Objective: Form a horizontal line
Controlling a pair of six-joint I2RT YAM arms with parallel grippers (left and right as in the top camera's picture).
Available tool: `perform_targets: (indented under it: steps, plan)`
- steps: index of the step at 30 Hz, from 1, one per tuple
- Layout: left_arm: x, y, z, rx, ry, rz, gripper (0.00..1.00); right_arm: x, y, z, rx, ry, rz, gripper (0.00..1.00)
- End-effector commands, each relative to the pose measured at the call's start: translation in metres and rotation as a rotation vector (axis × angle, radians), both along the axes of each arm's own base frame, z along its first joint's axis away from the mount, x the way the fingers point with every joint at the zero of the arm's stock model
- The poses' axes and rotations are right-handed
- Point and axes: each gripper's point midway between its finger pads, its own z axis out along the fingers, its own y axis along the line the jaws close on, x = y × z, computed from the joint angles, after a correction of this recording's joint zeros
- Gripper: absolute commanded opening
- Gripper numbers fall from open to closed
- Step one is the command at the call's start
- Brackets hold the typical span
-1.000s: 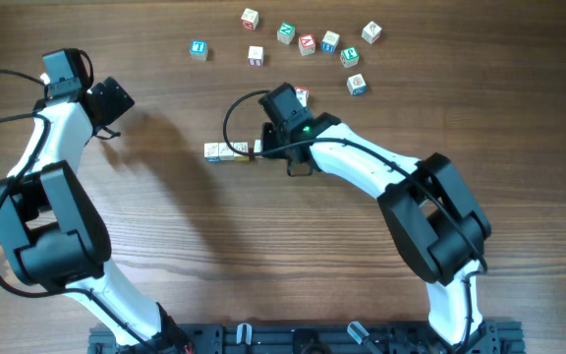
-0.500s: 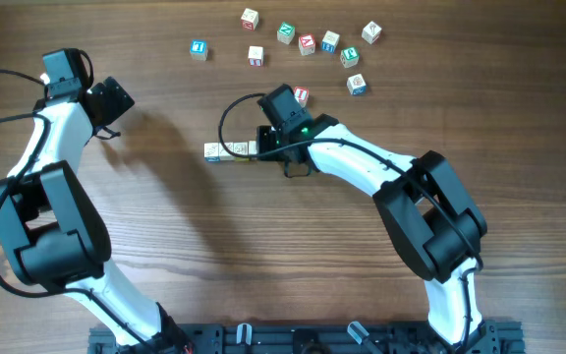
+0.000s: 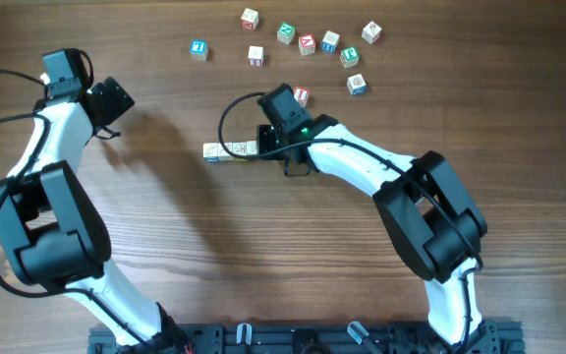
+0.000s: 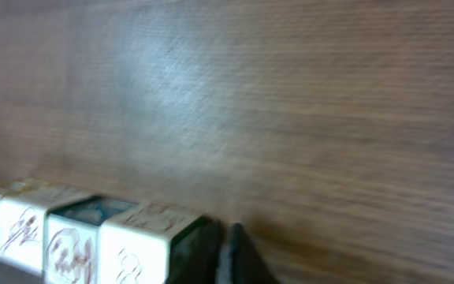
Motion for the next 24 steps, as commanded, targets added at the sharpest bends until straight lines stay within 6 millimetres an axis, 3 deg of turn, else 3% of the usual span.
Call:
perform_targets:
  steps: [1, 5, 6, 9, 11, 13, 15, 20, 24]
  plan:
    - [-0.001, 0.003, -0.003, 0.008, 0.01, 0.003, 1.0, 0.026, -0.01, 0.004, -0.035, -0.102, -0.039, 0.04]
    - [-0.001, 0.003, -0.003, 0.008, 0.01, 0.003, 1.0, 0.064, 0.006, 0.048, 0.046, -0.249, -0.011, 0.04]
    - [-0.001, 0.003, -0.003, 0.008, 0.01, 0.003, 1.0, 0.074, 0.012, 0.072, 0.062, -0.266, 0.01, 0.04]
    - [-0.001, 0.003, -0.003, 0.008, 0.01, 0.003, 1.0, 0.088, 0.009, 0.13, 0.041, -0.266, 0.012, 0.04]
    - [-0.001, 0.003, -0.003, 0.008, 0.01, 0.003, 1.0, 0.085, 0.005, 0.152, 0.018, -0.246, 0.028, 0.04]
    - [-0.001, 0.003, -0.003, 0.008, 0.01, 0.003, 1.0, 0.067, 0.007, 0.147, 0.026, -0.162, 0.07, 0.04]
    - [-0.001, 0.003, -0.003, 0.008, 0.01, 0.003, 1.0, 0.057, 0.005, 0.122, 0.0, -0.081, 0.086, 0.04]
    - [-0.001, 0.003, -0.003, 0.008, 0.01, 0.003, 1.0, 0.046, 0.021, 0.076, -0.035, -0.005, 0.127, 0.04]
    - [-0.001, 0.003, -0.003, 0.008, 0.01, 0.003, 1.0, 0.044, 0.04, 0.023, -0.07, 0.013, 0.188, 0.04]
